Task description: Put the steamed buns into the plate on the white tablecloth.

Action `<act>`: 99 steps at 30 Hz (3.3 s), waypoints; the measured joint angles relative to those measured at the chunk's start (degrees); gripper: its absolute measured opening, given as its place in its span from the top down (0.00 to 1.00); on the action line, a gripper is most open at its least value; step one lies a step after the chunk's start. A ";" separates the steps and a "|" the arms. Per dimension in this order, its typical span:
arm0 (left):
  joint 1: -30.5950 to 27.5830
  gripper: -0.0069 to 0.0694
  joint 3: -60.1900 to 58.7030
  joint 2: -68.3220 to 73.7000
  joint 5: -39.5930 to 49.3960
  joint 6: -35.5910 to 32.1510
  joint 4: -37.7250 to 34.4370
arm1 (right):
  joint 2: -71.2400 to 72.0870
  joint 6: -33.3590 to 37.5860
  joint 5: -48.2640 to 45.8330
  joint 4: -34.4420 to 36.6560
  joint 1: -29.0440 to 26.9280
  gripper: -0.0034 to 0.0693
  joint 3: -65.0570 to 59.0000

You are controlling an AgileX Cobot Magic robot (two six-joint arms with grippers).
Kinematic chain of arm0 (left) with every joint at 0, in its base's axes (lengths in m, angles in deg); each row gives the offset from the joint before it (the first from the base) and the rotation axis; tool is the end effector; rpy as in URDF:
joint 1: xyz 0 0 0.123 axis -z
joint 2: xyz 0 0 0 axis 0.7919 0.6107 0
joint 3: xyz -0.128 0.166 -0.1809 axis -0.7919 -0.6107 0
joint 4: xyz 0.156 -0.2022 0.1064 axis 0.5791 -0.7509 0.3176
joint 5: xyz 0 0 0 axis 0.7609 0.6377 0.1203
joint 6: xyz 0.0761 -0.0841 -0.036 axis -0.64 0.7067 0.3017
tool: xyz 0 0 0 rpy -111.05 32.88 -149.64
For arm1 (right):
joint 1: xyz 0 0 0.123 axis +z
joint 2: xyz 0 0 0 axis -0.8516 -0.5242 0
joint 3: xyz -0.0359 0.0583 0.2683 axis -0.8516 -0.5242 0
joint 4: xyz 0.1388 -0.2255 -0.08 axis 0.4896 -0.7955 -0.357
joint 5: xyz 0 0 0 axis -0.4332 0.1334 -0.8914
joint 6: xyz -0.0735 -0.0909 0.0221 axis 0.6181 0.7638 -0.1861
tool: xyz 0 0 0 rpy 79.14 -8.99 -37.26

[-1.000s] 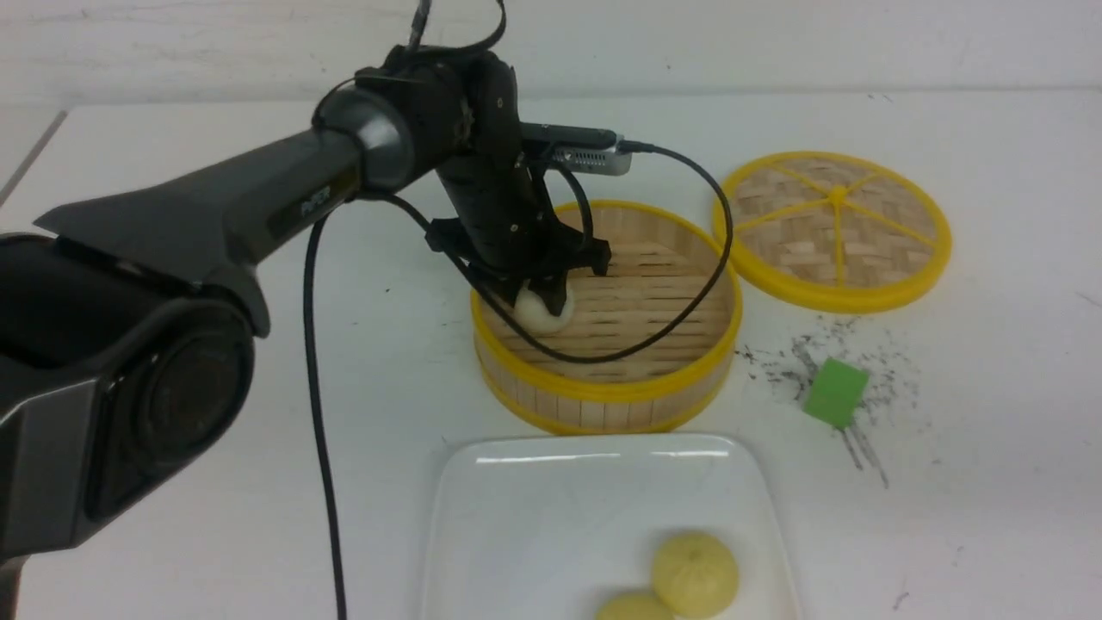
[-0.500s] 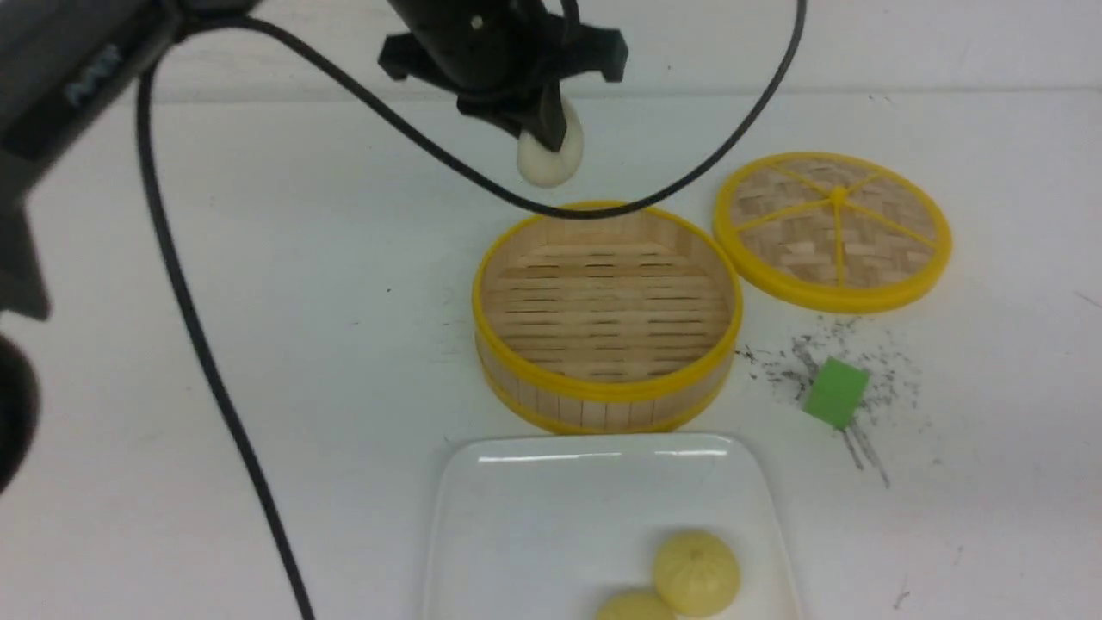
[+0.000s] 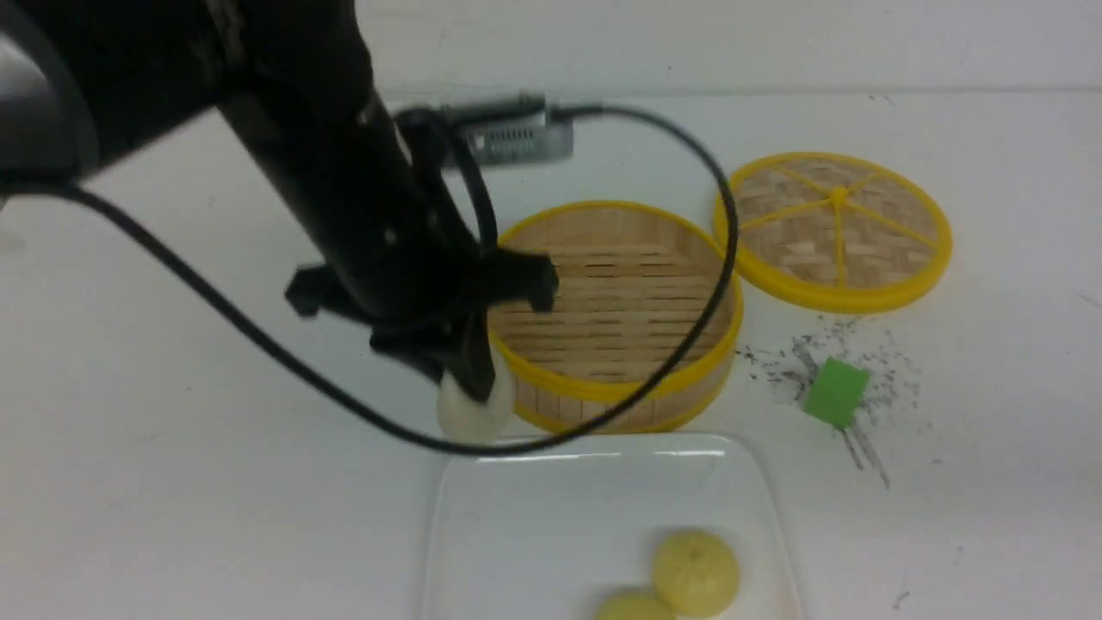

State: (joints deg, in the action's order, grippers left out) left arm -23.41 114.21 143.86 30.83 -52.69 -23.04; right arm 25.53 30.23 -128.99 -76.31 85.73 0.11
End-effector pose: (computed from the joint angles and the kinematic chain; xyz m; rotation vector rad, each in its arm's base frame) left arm 0.3023 -0.2013 0.2464 0.3774 2.9767 -0.4781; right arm 0.1586 0.0751 0.2897 -0.5155 2.3587 0.1710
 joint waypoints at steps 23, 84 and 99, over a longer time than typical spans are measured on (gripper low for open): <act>13.27 0.34 -7.51 7.82 -18.58 3.66 4.08 | 0.00 -1.24 -0.14 0.06 0.00 0.90 0.00; 13.27 0.88 10.99 7.46 -4.46 8.09 20.57 | 41.00 -5.05 17.92 1.31 0.00 0.97 -16.65; 13.27 0.88 10.99 7.46 -5.23 8.09 21.60 | 41.00 -5.00 18.58 1.31 0.00 0.95 -17.20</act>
State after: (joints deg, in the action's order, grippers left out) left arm -10.14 125.20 151.32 25.60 -44.60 -1.44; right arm 66.53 25.23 -110.42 -75.00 85.73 -17.09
